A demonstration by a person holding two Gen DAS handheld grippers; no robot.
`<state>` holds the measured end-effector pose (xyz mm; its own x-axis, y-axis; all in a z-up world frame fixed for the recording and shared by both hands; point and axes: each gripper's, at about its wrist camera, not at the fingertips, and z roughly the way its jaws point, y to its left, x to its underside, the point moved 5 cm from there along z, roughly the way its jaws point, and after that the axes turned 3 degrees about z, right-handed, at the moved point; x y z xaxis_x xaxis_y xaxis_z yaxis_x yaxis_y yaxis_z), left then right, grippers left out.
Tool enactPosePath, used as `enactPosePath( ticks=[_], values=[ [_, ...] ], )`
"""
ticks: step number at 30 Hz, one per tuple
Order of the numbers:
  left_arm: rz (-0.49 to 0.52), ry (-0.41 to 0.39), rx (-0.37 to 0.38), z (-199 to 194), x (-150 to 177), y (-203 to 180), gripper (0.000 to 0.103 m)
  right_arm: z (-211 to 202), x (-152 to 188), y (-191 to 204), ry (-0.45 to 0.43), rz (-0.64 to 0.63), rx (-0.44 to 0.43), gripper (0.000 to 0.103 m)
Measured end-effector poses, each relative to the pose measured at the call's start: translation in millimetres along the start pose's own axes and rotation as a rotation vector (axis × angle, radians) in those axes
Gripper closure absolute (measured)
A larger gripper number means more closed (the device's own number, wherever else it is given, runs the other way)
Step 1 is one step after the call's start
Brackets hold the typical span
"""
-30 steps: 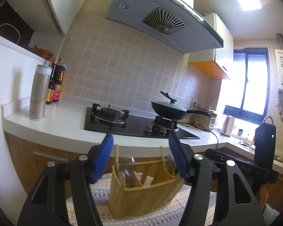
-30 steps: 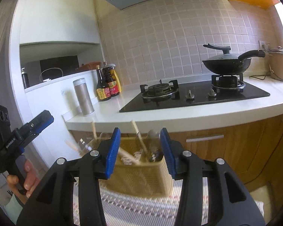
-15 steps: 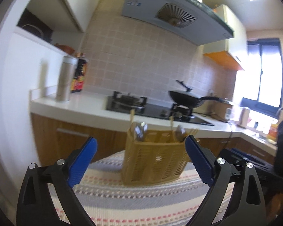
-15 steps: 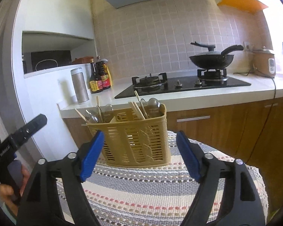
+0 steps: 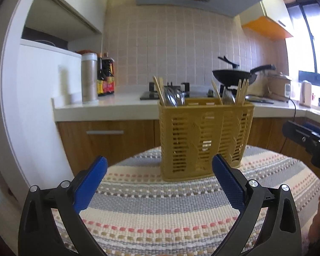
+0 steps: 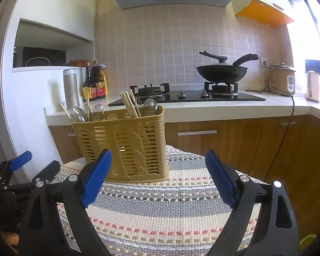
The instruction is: Organize utensils
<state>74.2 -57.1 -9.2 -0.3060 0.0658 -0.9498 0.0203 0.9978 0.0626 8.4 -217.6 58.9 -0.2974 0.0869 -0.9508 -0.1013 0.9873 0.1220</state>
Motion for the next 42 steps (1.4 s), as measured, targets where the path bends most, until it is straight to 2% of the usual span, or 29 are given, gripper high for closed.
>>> enactPosePath(
  ticks=[11, 18, 27, 33, 37, 42],
  values=[
    [-0.023, -0.026, -0.003, -7, -2, 6, 0.008, 0, 4, 14, -0.002, -0.067, 0.014, 0.010],
    [-0.013, -0.050, -0.032, -14, -3, 8, 0.008, -1, 6, 16, 0.013, -0.058, 0.000, 0.008],
    [-0.075, -0.021, -0.041, -8, -1, 20, 0.008, 5, 13, 15, 0.042, -0.061, 0.013, 0.008],
    [-0.033, -0.049, -0.066, -12, -2, 15, 0.008, 6, 15, 14, 0.043, -0.067, 0.022, 0.008],
    [-0.006, -0.030, -0.063, -9, -2, 10, 0.008, 5, 14, 14, 0.041, -0.072, 0.024, 0.008],
    [0.008, -0.045, -0.066, -11, -2, 8, 0.008, 6, 15, 14, 0.046, -0.071, 0.007, 0.008]
  ],
)
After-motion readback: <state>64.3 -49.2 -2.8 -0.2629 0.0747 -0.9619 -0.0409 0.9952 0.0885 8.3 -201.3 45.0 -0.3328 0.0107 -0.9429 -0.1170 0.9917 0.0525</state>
